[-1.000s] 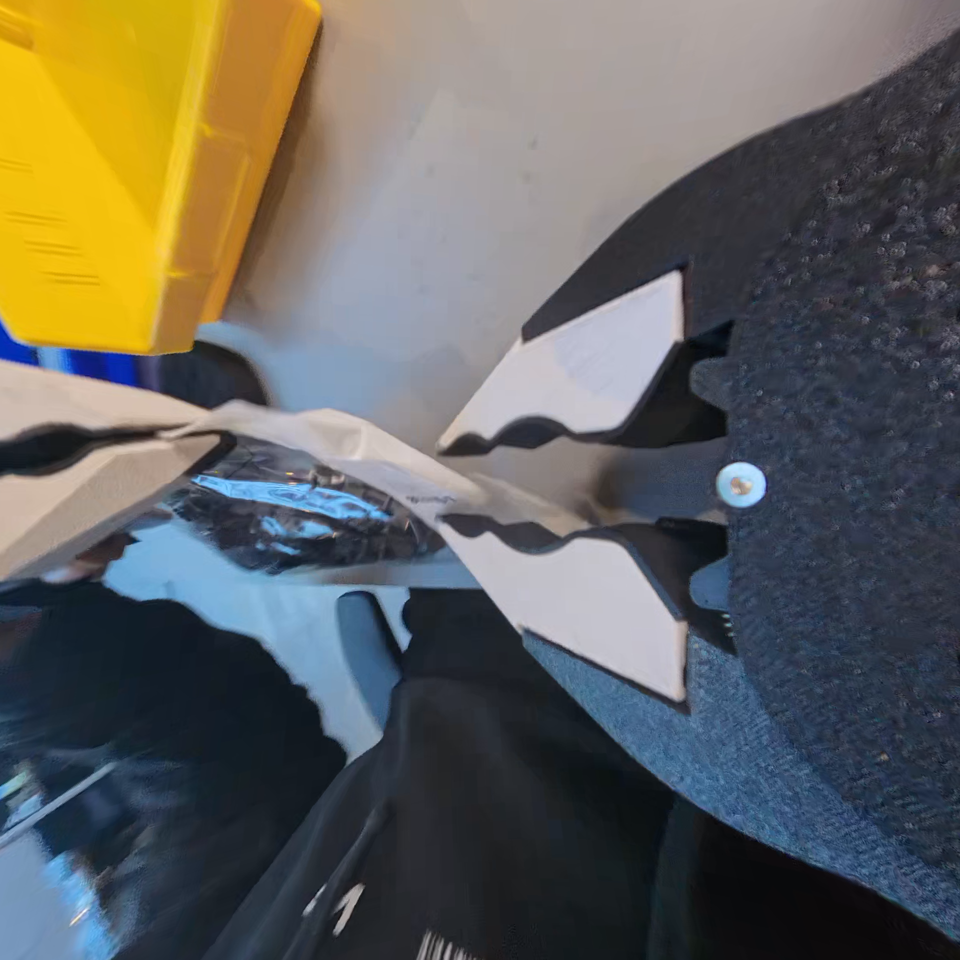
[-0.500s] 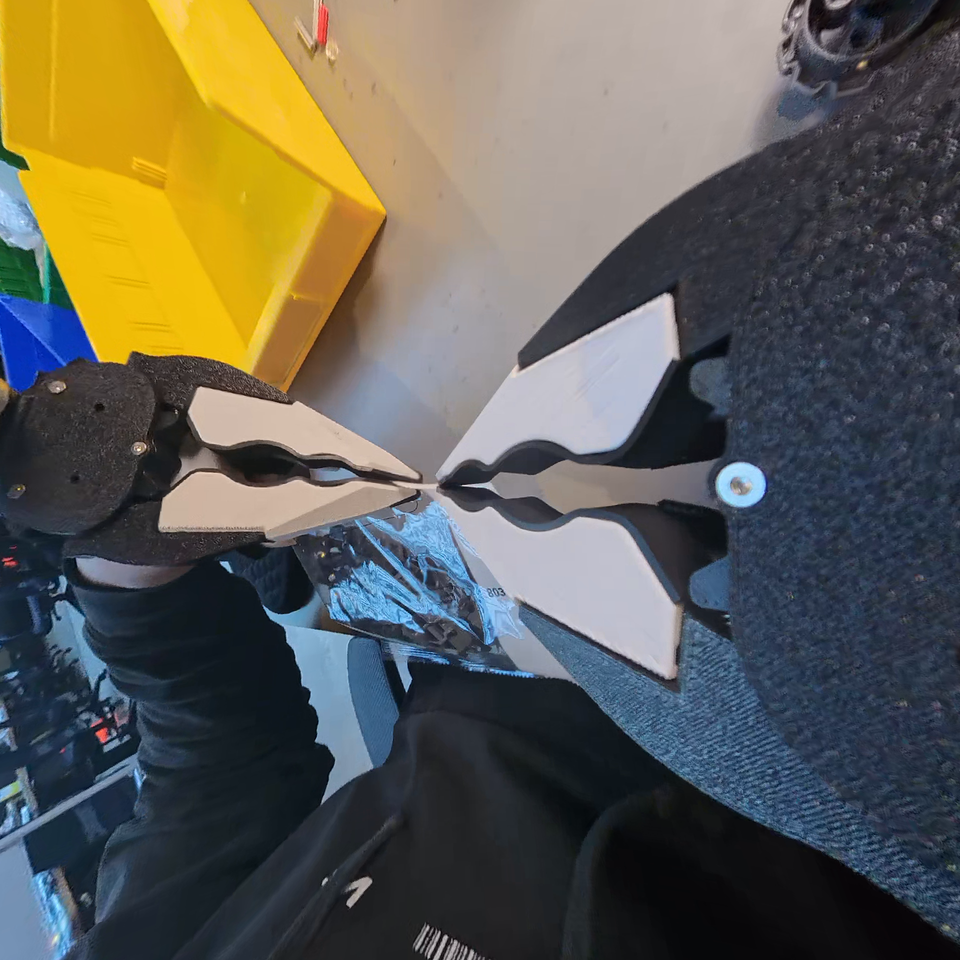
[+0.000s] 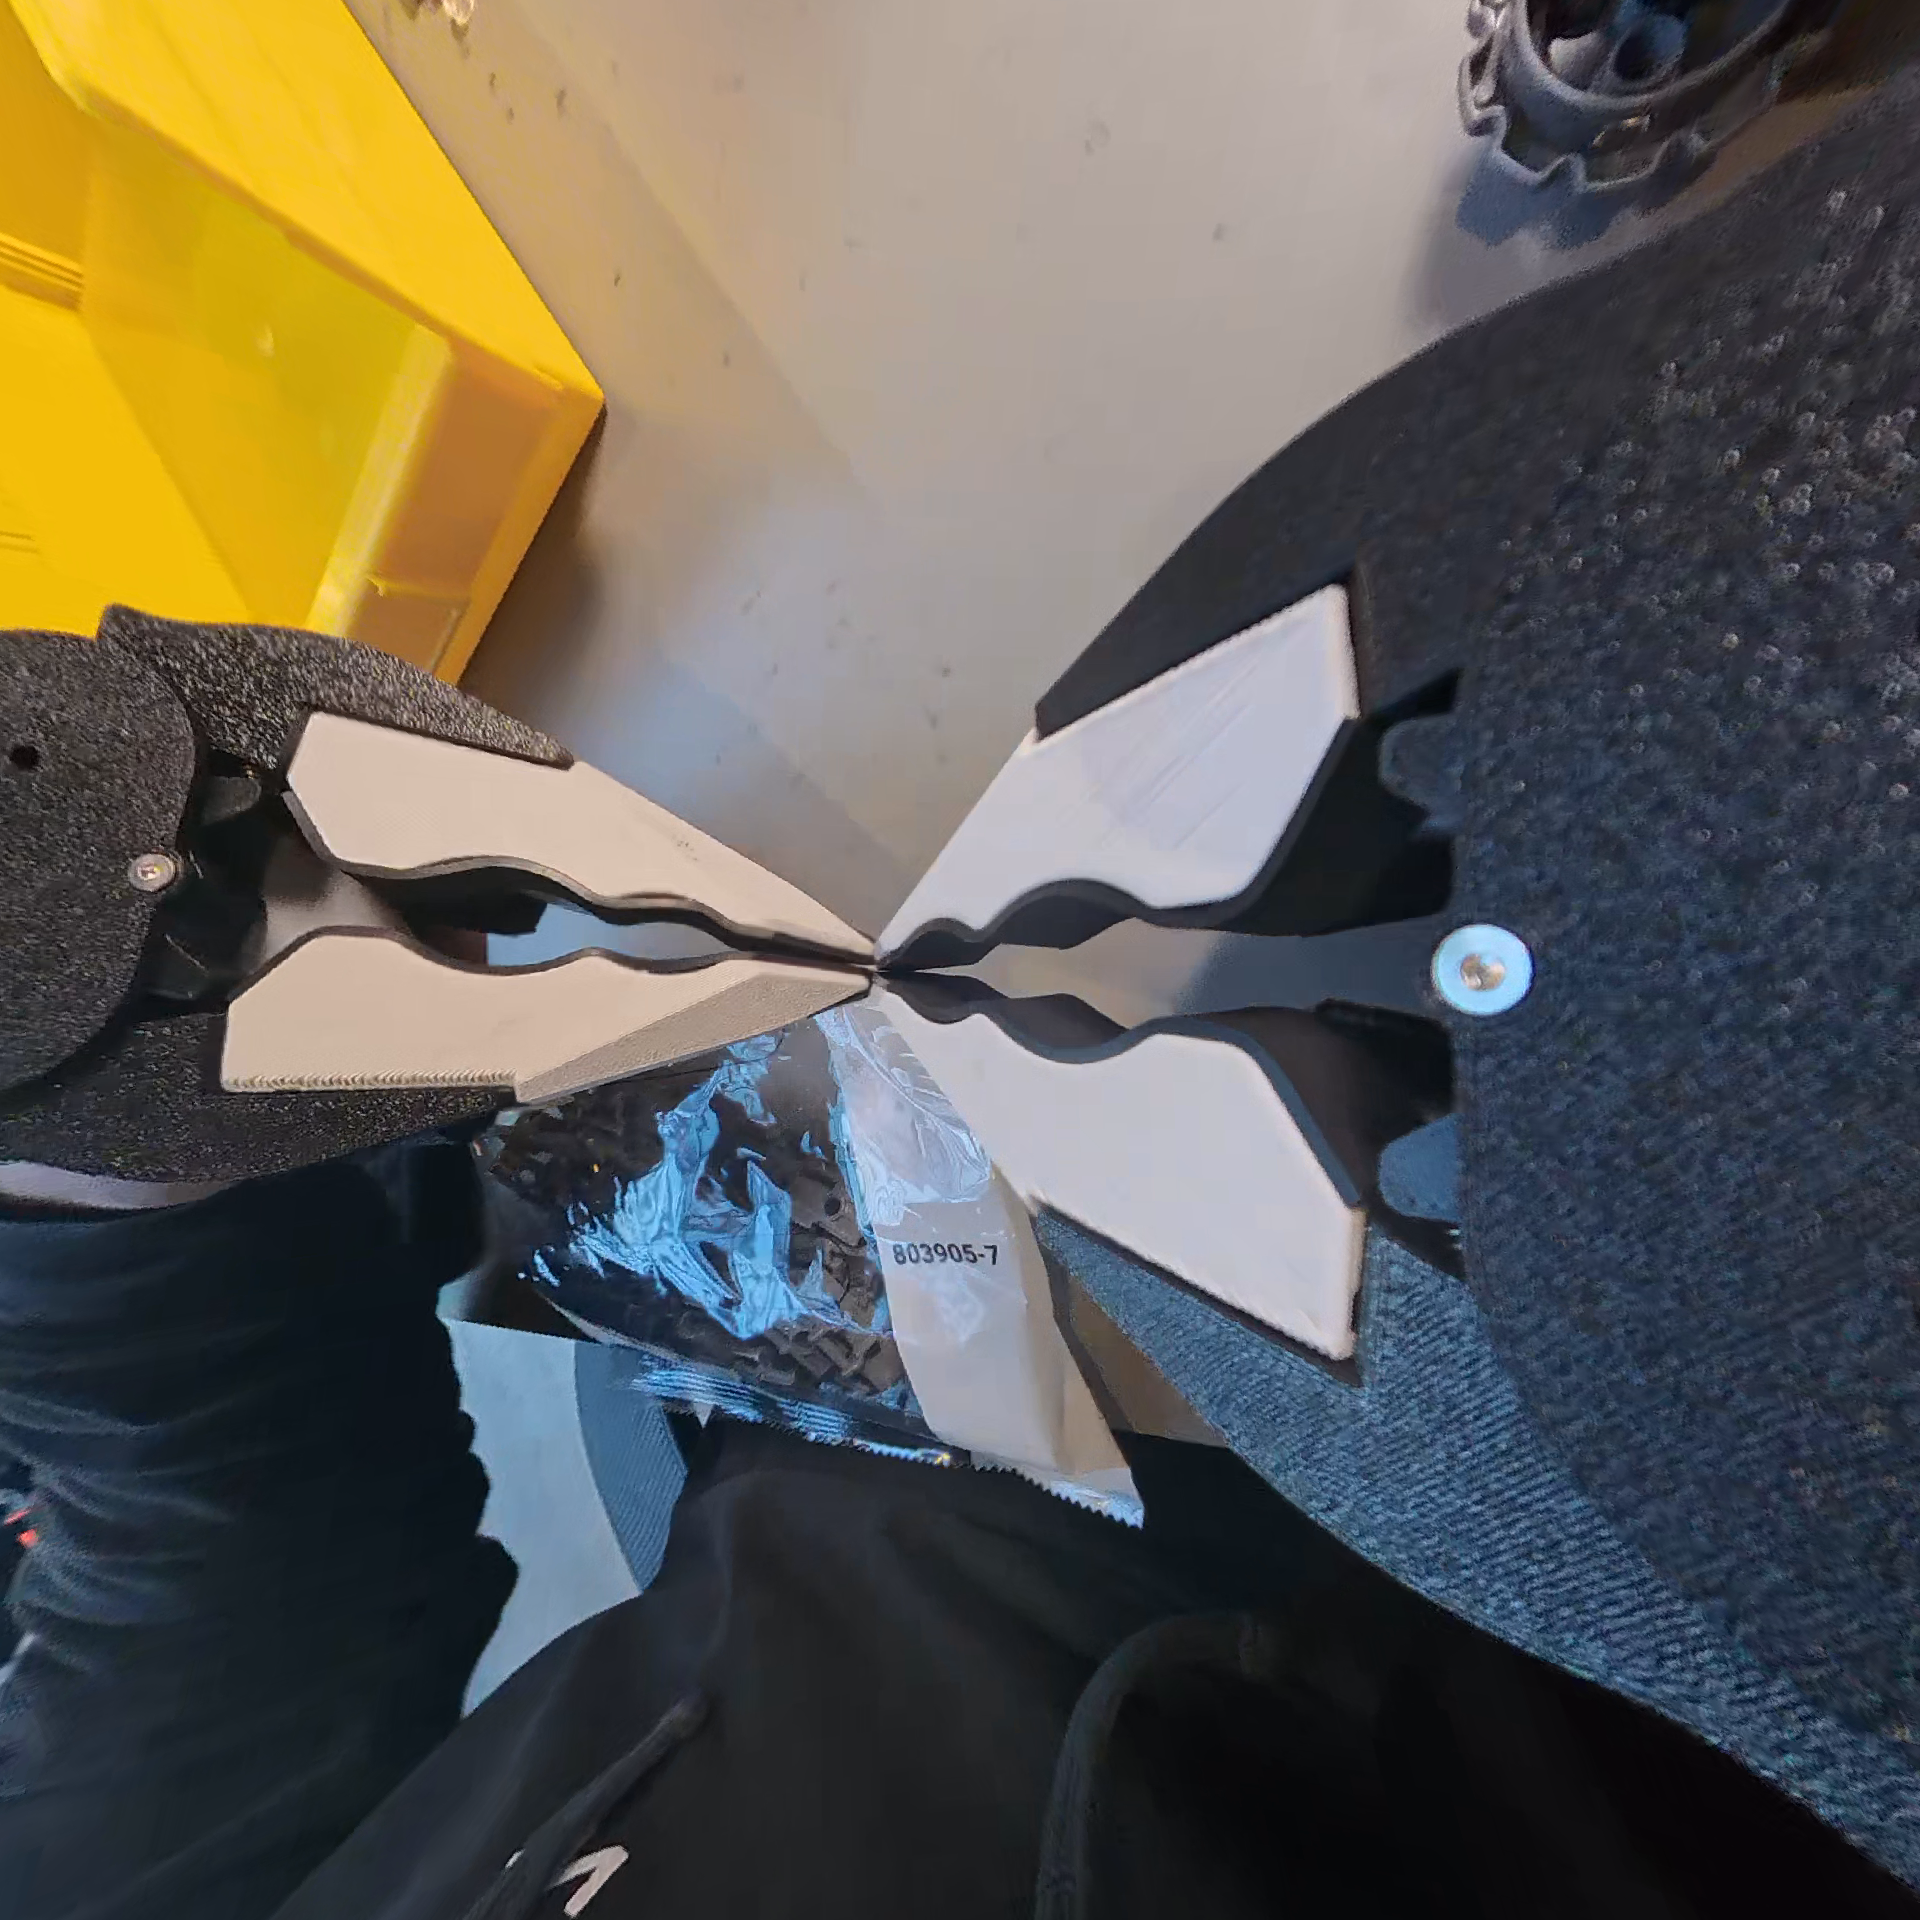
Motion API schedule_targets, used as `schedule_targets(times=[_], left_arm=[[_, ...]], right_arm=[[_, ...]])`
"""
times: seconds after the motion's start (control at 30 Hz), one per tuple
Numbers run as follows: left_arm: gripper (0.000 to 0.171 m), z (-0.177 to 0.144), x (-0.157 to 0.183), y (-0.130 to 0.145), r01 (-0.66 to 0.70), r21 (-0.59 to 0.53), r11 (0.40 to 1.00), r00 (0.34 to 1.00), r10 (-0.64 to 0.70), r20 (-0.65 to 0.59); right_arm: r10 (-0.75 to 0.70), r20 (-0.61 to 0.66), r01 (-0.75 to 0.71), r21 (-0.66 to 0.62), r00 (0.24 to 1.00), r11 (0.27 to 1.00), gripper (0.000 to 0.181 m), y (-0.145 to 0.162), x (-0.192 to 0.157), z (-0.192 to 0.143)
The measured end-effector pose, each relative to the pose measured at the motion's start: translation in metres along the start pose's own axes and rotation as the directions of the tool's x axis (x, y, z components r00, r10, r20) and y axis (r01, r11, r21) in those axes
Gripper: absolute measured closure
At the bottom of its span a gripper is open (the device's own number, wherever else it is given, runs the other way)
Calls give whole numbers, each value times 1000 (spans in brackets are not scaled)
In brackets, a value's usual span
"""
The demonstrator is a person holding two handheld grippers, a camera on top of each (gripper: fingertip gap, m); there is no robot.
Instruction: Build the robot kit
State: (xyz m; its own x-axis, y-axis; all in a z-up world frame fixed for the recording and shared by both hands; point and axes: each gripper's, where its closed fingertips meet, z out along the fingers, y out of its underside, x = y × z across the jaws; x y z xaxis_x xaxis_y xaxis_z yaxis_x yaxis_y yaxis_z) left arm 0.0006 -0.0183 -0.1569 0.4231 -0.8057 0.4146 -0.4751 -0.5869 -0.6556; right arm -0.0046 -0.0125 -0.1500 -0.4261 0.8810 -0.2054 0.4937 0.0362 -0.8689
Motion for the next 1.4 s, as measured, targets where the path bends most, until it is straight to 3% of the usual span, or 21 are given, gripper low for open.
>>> schedule_targets(times=[0.27, 0.33, 0.53, 0.73, 1.03, 1.4], left_arm=[[171, 0, 2, -1, -44, -78, 996, 999, 43, -13], [171, 1, 2, -1, -41, -80, 996, 999, 39, -19], [164, 1, 1, -4, -19, -55, 998, 1000, 17, -24], [171, 3, 3, -4, -45, -73, 996, 998, 42, -39], [171, 4, 7, -5, -56, -91, 994, 997, 51, -57], [171, 6, 5, -4, -35, -96, 995, 997, 29, -66]], right_arm=[[-32, 43, 35, -55, 999, 998, 173, 3, -2, -1], [-46, 41, 48, -46, 998, 998, 181, 1, -1, 0], [-80, 37, 82, -64, 996, 995, 181, 2, 0, 2], [-124, 38, 127, -74, 992, 989, 181, 3, -2, 0], [-145, 74, 152, -93, 987, 984, 180, 5, -7, -1], [-247, 32, 249, -109, 968, 962, 181, 7, -5, 0]])
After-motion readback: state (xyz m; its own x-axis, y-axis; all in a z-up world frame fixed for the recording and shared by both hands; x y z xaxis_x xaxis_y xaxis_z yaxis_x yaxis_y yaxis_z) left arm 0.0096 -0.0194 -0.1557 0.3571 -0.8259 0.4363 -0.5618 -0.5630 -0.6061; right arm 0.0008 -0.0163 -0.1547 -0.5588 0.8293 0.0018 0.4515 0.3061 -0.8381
